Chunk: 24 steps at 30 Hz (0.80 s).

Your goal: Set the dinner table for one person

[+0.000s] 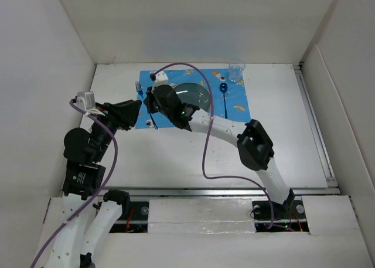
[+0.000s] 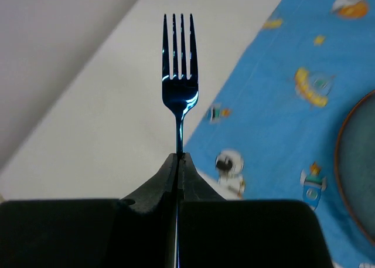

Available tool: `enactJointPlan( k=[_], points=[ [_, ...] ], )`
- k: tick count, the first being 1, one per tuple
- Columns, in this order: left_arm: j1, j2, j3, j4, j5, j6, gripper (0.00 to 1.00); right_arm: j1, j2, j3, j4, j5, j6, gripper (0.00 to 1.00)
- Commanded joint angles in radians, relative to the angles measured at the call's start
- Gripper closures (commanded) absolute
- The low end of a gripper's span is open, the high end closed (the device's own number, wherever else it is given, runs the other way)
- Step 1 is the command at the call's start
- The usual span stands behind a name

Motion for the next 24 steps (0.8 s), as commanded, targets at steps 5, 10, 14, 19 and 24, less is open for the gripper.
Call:
enactJointPlan(
  k=[5, 10, 14, 19, 24],
  points=[
    [-0.016, 0.011, -0.017, 0.056, -0.006, 0.013, 0.64, -0.065, 0.201, 0.258, -0.029, 0.195, 0.346, 1.00],
    [-0.035, 0.005, -0.021, 0.057, -0.017, 0.018, 0.64, -0.086, 0.304, 0.428, -0.092, 0.200, 0.463, 1.00],
    [-0.044, 0.002, -0.030, 0.054, -0.024, 0.023, 0.64, -0.105, 0.365, 0.514, -0.108, 0.176, 0.491, 1.00],
    [-0.044, 0.005, -0.032, 0.054, -0.018, 0.024, 0.64, -0.155, 0.468, 0.626, -0.169, 0.120, 0.503, 1.00],
    [-0.044, 0.011, -0.030, 0.056, -0.014, 0.023, 0.64, -0.175, 0.502, 0.625, -0.171, 0.096, 0.515, 1.00]
  ],
)
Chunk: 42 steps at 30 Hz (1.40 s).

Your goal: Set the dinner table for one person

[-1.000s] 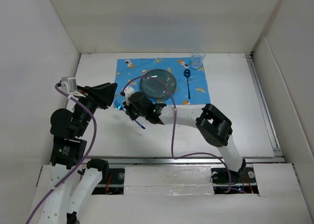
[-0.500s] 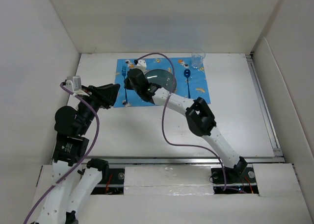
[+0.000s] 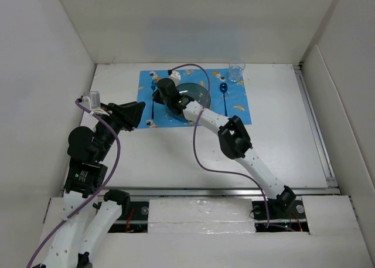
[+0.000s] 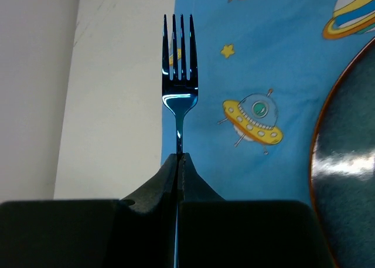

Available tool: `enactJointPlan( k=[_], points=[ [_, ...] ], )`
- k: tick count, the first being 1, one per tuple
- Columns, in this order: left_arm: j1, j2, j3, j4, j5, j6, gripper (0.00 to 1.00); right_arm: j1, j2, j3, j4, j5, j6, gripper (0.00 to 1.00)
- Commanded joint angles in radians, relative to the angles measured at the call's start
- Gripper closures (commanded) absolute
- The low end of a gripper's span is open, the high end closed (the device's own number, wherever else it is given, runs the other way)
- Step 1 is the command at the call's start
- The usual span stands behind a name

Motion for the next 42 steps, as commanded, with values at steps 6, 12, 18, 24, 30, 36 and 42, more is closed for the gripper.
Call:
enactJointPlan(
  k=[6, 12, 18, 24, 30, 36, 42],
  points=[
    [-0.005, 0.009, 0.001, 0.057, 0.008, 0.015, 0.65, -0.048, 0.091, 0.115, 0.008, -0.076, 0.034, 1.00],
    [-0.005, 0.015, 0.002, 0.059, 0.020, 0.010, 0.64, -0.067, 0.128, 0.132, 0.026, -0.126, 0.059, 1.00],
    [-0.005, 0.020, -0.002, 0.066, 0.026, 0.007, 0.64, -0.068, 0.128, 0.130, 0.040, -0.154, 0.042, 0.87],
    [-0.005, 0.018, -0.007, 0.070, 0.026, 0.003, 0.64, -0.068, 0.033, -0.008, 0.112, -0.154, -0.019, 0.61],
    [-0.005, 0.017, -0.003, 0.063, 0.014, 0.009, 0.59, -0.068, -0.137, -0.109, 0.144, -0.125, -0.119, 0.50],
    [-0.005, 0.017, -0.002, 0.040, -0.014, 0.017, 0.53, -0.058, -0.451, -0.400, 0.262, -0.097, -0.243, 0.32],
    [-0.005, 0.030, 0.010, 0.022, -0.025, 0.033, 0.41, -0.058, -0.920, -0.928, 0.426, -0.100, -0.385, 0.35]
  ],
)
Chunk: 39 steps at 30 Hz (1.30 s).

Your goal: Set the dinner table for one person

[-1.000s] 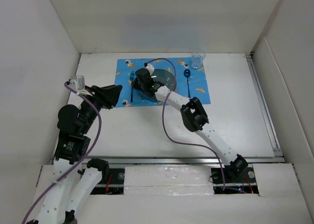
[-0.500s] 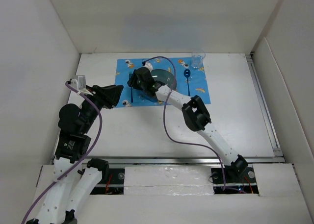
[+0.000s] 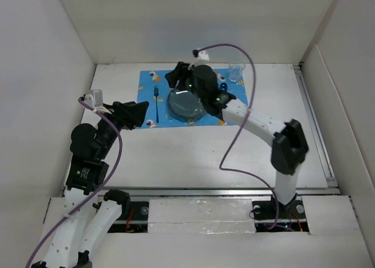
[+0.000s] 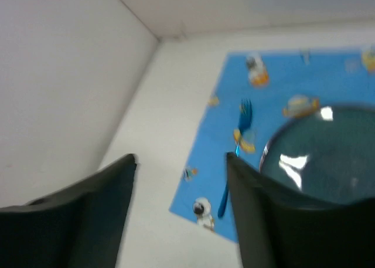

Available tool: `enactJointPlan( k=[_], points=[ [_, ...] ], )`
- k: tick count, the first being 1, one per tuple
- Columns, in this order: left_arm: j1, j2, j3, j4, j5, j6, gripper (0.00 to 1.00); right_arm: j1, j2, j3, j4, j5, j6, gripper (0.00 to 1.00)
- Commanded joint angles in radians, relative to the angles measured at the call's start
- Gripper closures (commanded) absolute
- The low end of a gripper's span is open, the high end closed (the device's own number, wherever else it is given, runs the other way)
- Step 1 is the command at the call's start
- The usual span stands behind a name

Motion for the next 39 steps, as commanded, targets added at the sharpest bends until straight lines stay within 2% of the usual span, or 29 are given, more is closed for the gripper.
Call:
enactJointPlan(
  k=[1, 2, 3, 4, 6, 7, 10, 11, 13, 14, 16, 17, 18, 21, 26, 35, 39],
  points=[
    [-0.005, 0.010, 0.022, -0.008, -0.015, 0.022, 0.39, 0.002, -0.345, -0.325, 0.210, 0.036, -0.153, 0.43],
    [-0.005, 0.010, 0.024, -0.013, -0.015, 0.022, 0.39, 0.002, -0.406, -0.389, 0.213, 0.042, -0.173, 0.40],
    [-0.005, 0.009, 0.022, -0.014, -0.013, 0.021, 0.38, 0.002, -0.463, -0.507, 0.210, 0.048, -0.205, 0.00],
    [-0.005, 0.006, 0.019, -0.019, -0.004, 0.019, 0.36, 0.002, -0.579, -0.557, 0.189, 0.092, -0.211, 0.00],
    [-0.005, -0.004, -0.002, -0.021, 0.002, 0.019, 0.33, 0.014, -0.704, -0.663, 0.129, 0.136, -0.211, 0.00],
    [-0.005, -0.007, -0.013, -0.036, 0.005, 0.019, 0.32, 0.023, -0.836, -0.776, 0.127, 0.162, -0.213, 0.00],
    [-0.005, -0.031, -0.056, -0.062, 0.002, 0.024, 0.31, 0.033, -1.056, -0.984, 0.090, 0.217, -0.219, 0.00],
    [-0.005, -0.045, -0.067, -0.071, -0.001, 0.027, 0.31, 0.033, -1.200, -1.028, 0.045, 0.252, -0.218, 0.00],
    [-0.005, -0.059, -0.093, -0.090, -0.018, 0.030, 0.31, 0.033, -1.346, -1.101, -0.020, 0.294, -0.213, 0.00],
    [-0.005, -0.072, -0.101, -0.094, -0.022, 0.035, 0.31, 0.033, -1.472, -1.164, -0.073, 0.352, -0.213, 0.00],
    [-0.005, -0.083, -0.116, -0.109, -0.024, 0.038, 0.31, 0.008, -1.586, -1.211, -0.167, 0.384, -0.183, 0.00],
    [-0.005, -0.085, -0.127, -0.122, -0.019, 0.032, 0.31, -0.004, -1.732, -1.272, -0.263, 0.430, -0.120, 0.00],
    [-0.005, -0.085, -0.127, -0.122, -0.019, 0.032, 0.31, -0.004, -1.734, -1.272, -0.264, 0.430, -0.119, 0.00],
    [-0.005, -0.105, -0.156, -0.120, -0.004, 0.029, 0.32, -0.023, -1.886, -1.359, -0.315, 0.447, -0.095, 0.00],
    [-0.005, -0.122, -0.165, -0.087, 0.004, 0.016, 0.32, -0.046, -1.947, -1.399, -0.322, 0.432, -0.081, 0.00],
    [-0.005, -0.131, -0.151, -0.057, 0.020, 0.013, 0.32, -0.064, -1.669, -1.291, -0.256, 0.401, -0.103, 0.00],
    [-0.005, -0.140, -0.138, -0.064, 0.004, 0.015, 0.30, -0.064, -1.651, -1.249, -0.226, 0.409, -0.144, 0.00]
  ],
)
